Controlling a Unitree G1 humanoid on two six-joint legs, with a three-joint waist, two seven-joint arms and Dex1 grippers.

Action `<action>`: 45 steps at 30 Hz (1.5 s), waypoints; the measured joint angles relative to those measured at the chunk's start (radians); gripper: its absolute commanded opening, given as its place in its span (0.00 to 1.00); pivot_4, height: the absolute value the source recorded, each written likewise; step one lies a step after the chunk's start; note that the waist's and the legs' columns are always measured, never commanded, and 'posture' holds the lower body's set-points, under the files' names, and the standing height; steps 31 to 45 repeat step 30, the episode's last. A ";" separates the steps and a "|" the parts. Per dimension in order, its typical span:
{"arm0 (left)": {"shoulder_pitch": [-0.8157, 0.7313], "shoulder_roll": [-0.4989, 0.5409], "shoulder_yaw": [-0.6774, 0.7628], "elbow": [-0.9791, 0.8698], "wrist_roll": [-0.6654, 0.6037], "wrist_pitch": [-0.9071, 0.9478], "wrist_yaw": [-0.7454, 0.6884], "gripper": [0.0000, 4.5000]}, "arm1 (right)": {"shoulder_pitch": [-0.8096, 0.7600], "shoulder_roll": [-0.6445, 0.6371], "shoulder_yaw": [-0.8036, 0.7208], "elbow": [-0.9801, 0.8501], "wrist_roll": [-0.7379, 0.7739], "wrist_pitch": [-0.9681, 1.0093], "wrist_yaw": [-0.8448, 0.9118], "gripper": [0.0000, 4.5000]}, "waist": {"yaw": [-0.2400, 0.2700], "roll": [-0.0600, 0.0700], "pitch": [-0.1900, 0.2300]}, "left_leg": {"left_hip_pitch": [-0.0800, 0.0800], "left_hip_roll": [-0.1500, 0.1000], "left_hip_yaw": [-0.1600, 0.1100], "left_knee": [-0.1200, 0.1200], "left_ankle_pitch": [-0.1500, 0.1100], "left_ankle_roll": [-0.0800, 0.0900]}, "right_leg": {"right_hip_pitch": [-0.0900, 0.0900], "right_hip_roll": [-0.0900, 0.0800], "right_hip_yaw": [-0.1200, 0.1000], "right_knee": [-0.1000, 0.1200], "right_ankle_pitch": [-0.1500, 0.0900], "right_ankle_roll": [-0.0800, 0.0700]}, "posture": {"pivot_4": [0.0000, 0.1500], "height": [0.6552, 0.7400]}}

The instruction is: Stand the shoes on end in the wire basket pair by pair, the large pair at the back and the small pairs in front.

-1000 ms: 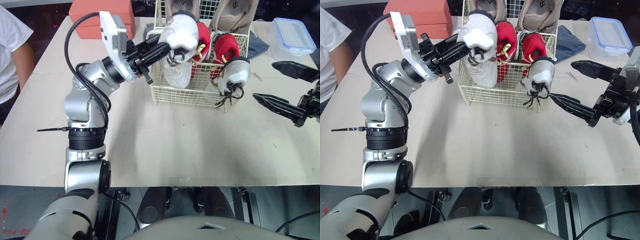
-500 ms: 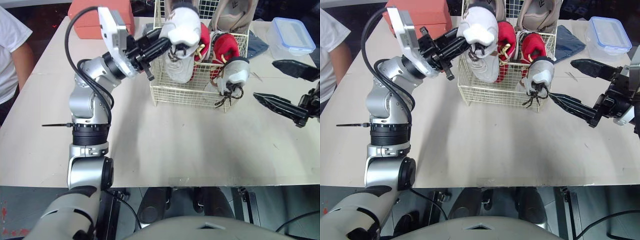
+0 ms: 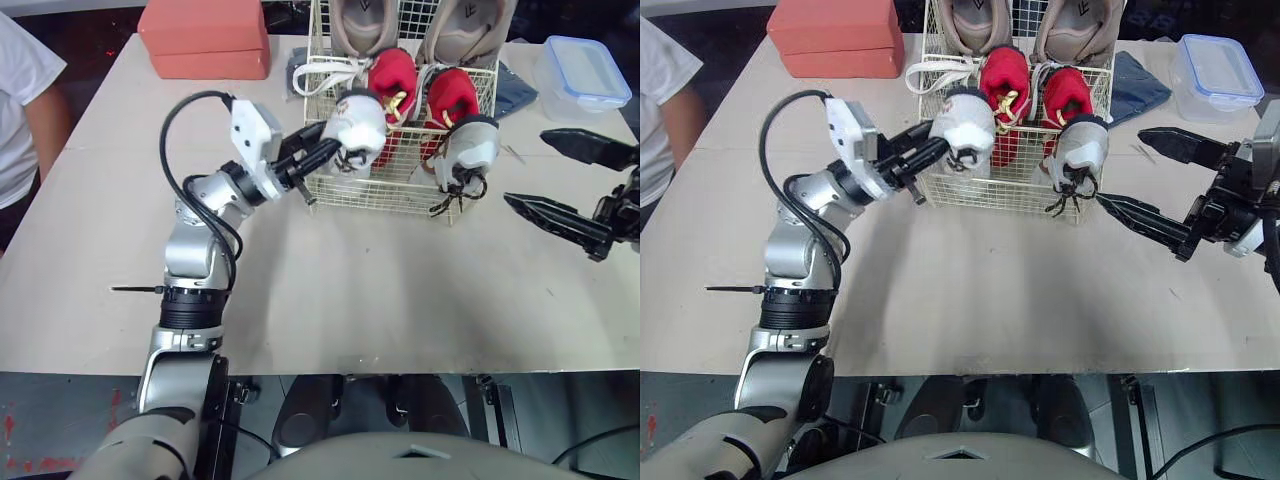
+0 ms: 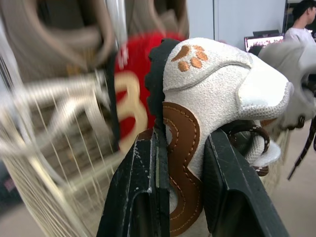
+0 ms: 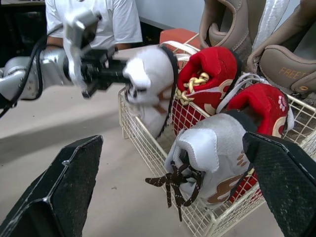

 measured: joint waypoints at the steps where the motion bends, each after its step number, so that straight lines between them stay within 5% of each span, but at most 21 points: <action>1: 0.000 0.001 0.000 0.001 -0.001 0.000 -0.002 0.12 | 0.000 0.000 0.001 0.000 -0.002 -0.001 0.000 1.00 | 0.000 0.000 0.000 | 0.000 0.000 0.000 0.000 0.000 0.000 | 0.000 0.000 0.000 0.000 0.000 0.000 | 1.00 1.00; 2: 0.001 0.002 0.000 0.004 -0.002 0.002 -0.005 0.34 | 0.000 0.000 0.004 0.000 -0.005 -0.002 0.001 1.00 | 0.000 0.001 -0.001 | 0.001 0.000 0.000 0.000 0.000 0.000 | 0.000 0.000 0.000 0.000 0.000 0.000 | 1.00 1.00; 9: 0.054 0.039 0.013 -0.053 -0.102 0.100 -0.067 0.99 | 0.010 0.000 0.005 0.001 -0.012 -0.013 0.003 1.00 | 0.000 0.003 -0.002 | 0.001 0.000 0.000 0.000 0.000 0.000 | 0.001 0.000 0.000 0.000 0.000 0.000 | 1.00 1.00; 20: 0.307 0.278 0.189 -0.368 -0.331 0.455 -0.027 0.99 | 0.235 0.118 0.020 0.066 -0.133 -0.113 0.091 1.00 | 0.000 0.004 -0.002 | 0.001 0.001 -0.001 0.000 0.000 0.000 | 0.001 -0.001 0.000 -0.001 0.000 0.000 | 1.00 1.00; 30: 0.670 0.285 0.102 -0.426 -0.090 0.324 0.056 0.99 | 0.339 0.240 0.233 0.446 -0.525 -0.543 0.296 1.00 | 0.001 0.006 -0.003 | 0.003 0.000 -0.001 -0.001 0.000 0.000 | 0.002 -0.001 0.000 -0.002 0.000 -0.001 | 1.00 1.00; 45: 0.670 0.285 0.102 -0.426 -0.090 0.324 0.056 0.99 | 0.339 0.240 0.233 0.446 -0.525 -0.543 0.296 1.00 | 0.001 0.006 -0.003 | 0.003 0.000 -0.001 -0.001 0.000 0.000 | 0.002 -0.001 0.000 -0.002 0.000 -0.001 | 1.00 1.00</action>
